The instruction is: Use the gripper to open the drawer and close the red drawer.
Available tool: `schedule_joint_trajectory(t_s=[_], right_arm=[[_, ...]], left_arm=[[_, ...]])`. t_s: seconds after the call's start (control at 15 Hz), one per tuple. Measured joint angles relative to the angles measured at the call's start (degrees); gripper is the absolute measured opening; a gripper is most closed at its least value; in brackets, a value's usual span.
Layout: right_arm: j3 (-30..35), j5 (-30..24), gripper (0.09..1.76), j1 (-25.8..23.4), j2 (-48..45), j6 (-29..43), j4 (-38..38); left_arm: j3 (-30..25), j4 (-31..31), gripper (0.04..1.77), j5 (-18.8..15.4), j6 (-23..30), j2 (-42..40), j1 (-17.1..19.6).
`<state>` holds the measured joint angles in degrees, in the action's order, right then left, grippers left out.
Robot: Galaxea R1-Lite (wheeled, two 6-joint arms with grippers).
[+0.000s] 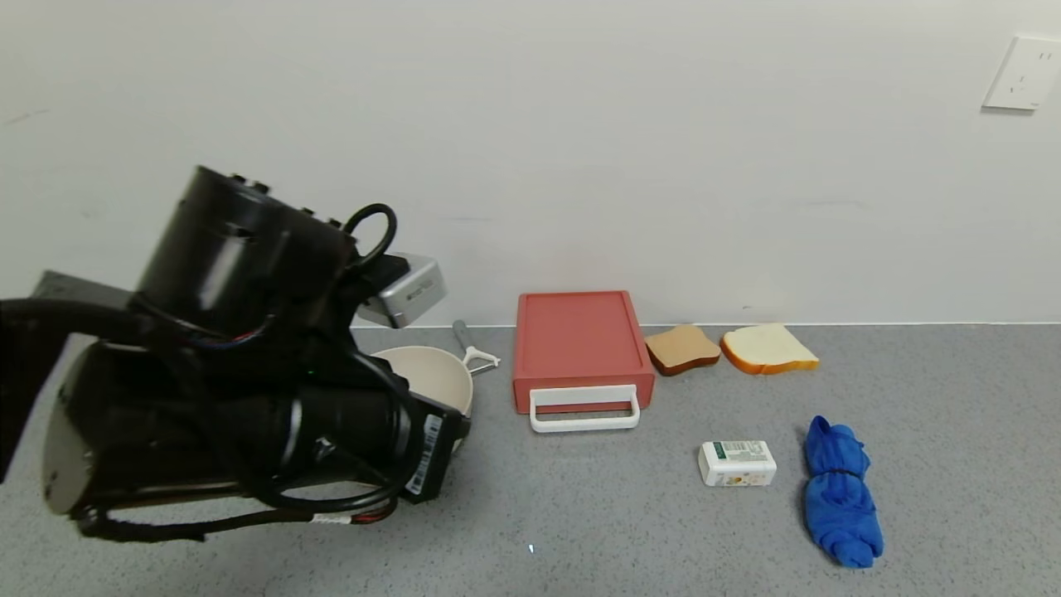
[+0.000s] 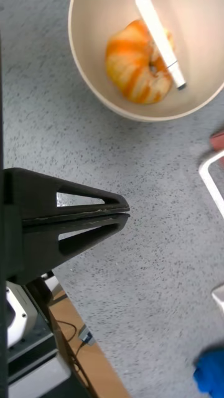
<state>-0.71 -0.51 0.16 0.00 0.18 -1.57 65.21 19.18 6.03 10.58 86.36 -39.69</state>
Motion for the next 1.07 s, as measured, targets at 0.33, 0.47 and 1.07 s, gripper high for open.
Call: schedule_joint_trajectory(t_s=[0.33, 0.47, 1.07], right_arm=[[0.00, 0.00, 1.70, 0.00, 0.00, 0.00, 0.01], [0.00, 0.00, 1.70, 0.00, 0.00, 0.00, 0.01], [0.00, 0.00, 1.70, 0.00, 0.00, 0.06, 0.01]], left_arm=[[-12.18, -7.11, 0.11, -16.12, -9.70, -14.14, 9.44], [-14.38, -7.39, 0.11, -20.42, -12.12, -18.33, 13.02], [-15.74, -7.57, 0.62, -21.16, -12.40, -22.58, 17.26]])
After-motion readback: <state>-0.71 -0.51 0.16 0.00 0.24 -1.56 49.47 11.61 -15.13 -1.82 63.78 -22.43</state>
